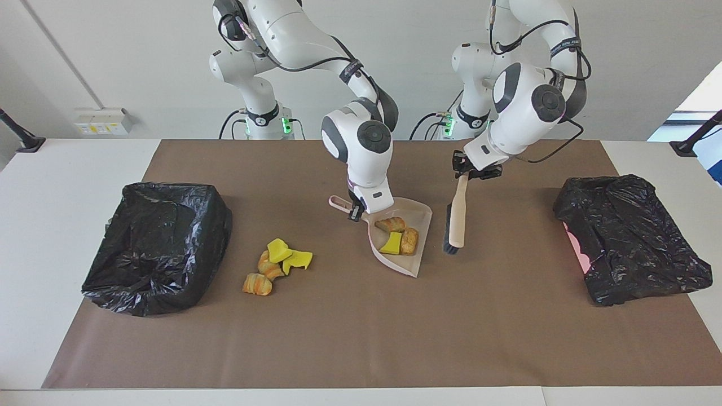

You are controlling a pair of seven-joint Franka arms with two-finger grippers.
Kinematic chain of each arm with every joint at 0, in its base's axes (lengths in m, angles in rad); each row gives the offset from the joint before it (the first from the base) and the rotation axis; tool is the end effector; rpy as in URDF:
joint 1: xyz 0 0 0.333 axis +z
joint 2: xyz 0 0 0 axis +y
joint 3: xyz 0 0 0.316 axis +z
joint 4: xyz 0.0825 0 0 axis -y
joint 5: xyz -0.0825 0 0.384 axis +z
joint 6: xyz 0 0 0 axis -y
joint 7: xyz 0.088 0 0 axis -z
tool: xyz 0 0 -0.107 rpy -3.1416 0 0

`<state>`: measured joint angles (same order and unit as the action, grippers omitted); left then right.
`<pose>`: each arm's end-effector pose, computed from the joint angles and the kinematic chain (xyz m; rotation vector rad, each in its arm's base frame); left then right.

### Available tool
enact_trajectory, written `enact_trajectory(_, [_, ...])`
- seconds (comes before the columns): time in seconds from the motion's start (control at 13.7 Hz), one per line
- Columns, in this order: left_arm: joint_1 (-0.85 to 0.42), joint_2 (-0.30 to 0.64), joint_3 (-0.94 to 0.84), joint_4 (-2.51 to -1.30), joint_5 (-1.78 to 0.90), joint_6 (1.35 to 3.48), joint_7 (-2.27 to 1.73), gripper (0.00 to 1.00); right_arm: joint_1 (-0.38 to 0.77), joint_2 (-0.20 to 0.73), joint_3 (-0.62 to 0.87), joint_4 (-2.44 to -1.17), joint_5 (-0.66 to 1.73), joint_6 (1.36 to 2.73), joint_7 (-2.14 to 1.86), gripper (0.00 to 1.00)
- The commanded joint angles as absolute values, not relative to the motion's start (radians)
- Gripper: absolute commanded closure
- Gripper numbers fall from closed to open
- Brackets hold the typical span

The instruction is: Sweep and dump trash in bin

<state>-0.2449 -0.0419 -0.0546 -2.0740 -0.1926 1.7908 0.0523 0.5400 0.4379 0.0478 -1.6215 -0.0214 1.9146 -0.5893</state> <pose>0.4828 -0.1664 0.4315 2.9375 -0.4237 -0.3899 0.5504 0.3608 0.3585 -2.6004 -1.7463 0.2263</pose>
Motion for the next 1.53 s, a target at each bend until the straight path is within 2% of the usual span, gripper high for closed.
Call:
enact_trajectory(0.0, [-0.262,-0.148,-0.061,-2.225,-0.133,1.873,-0.031,1.0,0.46,0.33,0.055,-1.643,-0.028,1.849,-0.597,1.0])
enact_trajectory(0.22, [-0.348,-0.241,-0.075,-2.411,-0.133,2.025,-0.182,1.0,0.372,0.24,0.054,-1.643,-0.026,1.774,-0.673,1.0])
enact_trajectory(0.51, [-0.564,-0.244,-0.077,-2.437,-0.133,2.031,-0.482,1.0,0.195,0.154,0.054,-1.64,-0.026,1.677,-0.892,1.0])
enact_trajectory(0.73, [-0.73,-0.258,-0.08,-2.463,-0.133,2.043,-0.691,1.0,0.082,0.126,0.046,-1.638,-0.026,1.632,-1.046,1.0])
enact_trajectory(0.95, [-0.912,-0.256,-0.08,-2.564,-0.133,2.182,-0.88,1.0,-0.056,0.114,0.04,-1.64,-0.049,1.599,-1.226,1.0])
enact_trajectory(1.16, [-1.001,-0.258,-0.081,-2.583,-0.135,2.221,-0.963,1.0,-0.196,0.112,0.041,-1.641,-0.121,1.612,-1.377,1.0])
enact_trajectory(1.46, [-1.065,-0.244,-0.083,-2.589,-0.138,2.264,-1.023,1.0,-0.31,0.112,0.043,-1.647,-0.286,1.698,-1.528,1.0])
